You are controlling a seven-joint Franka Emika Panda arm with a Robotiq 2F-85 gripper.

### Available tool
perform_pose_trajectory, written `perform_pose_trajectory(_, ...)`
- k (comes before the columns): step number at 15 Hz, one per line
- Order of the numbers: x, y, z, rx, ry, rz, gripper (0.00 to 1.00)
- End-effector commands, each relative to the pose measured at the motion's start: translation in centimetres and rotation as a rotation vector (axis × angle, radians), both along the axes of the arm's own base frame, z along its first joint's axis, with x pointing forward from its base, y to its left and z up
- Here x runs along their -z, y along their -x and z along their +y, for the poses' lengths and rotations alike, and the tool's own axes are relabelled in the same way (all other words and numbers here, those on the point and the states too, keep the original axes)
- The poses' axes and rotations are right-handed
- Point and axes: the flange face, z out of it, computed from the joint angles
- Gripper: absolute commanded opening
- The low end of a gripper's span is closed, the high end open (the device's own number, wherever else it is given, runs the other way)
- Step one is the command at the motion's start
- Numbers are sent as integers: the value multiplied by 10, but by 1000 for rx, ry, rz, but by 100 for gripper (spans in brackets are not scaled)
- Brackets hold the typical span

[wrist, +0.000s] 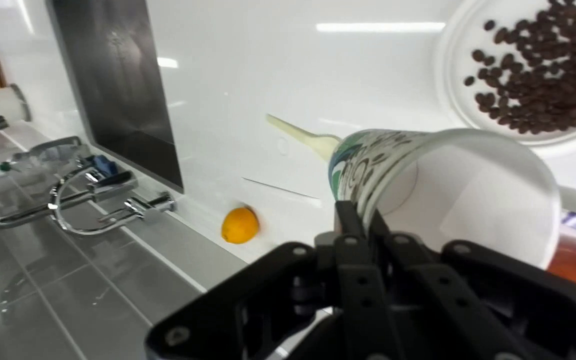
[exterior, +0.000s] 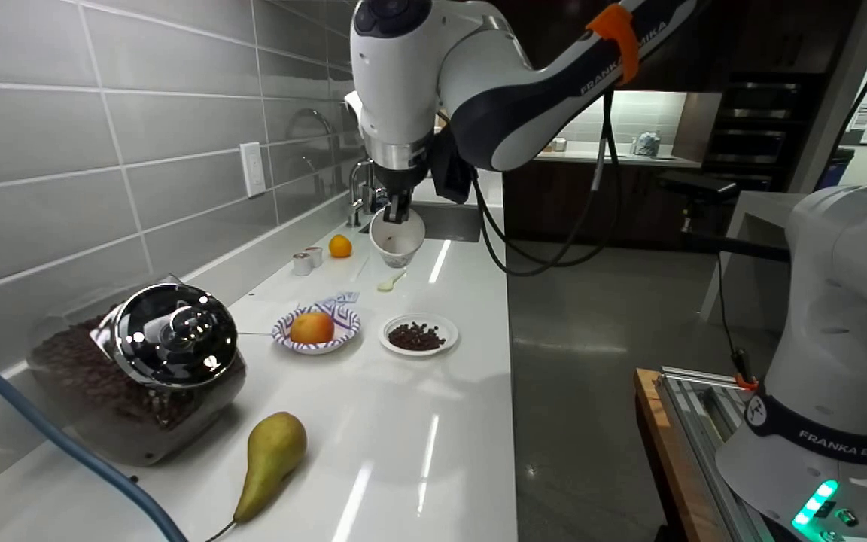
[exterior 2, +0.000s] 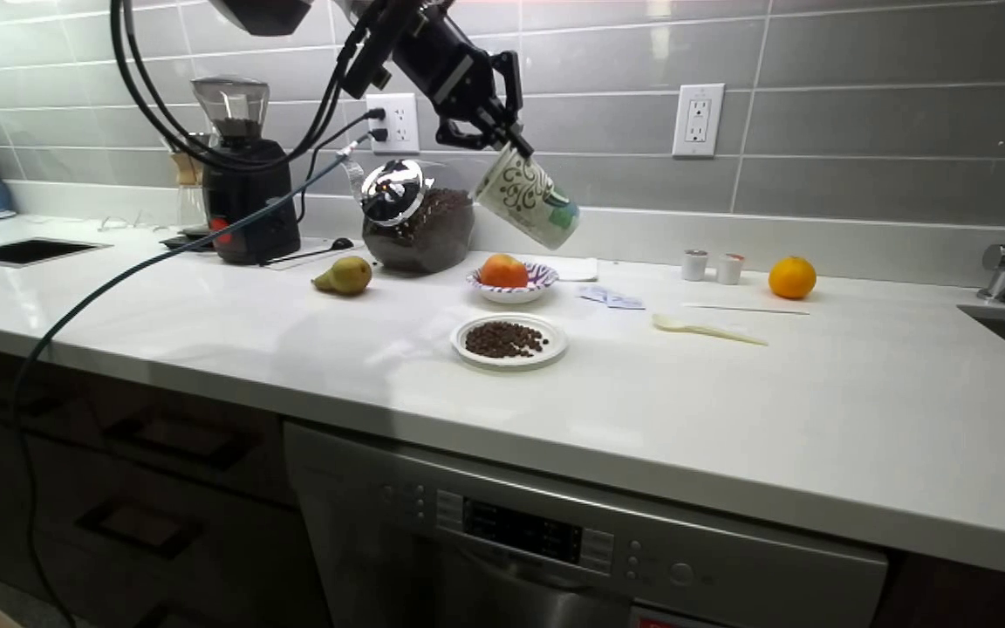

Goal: Pour the beans in the cup onto the plate

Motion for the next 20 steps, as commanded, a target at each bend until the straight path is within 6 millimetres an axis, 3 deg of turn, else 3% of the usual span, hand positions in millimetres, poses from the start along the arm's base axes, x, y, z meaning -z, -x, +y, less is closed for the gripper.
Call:
perform_pose_trajectory(1, 3, 5, 0, -85, -174, -12, 1)
perform_pose_trajectory(5, 18, -6, -14, -148, -378, -10, 1)
perform_pose_trajectory(10, 42, -14, -15, -178, -591, 97, 1)
perform_pose_trajectory(20, 56, -21, -21, -151, -732, 202, 1)
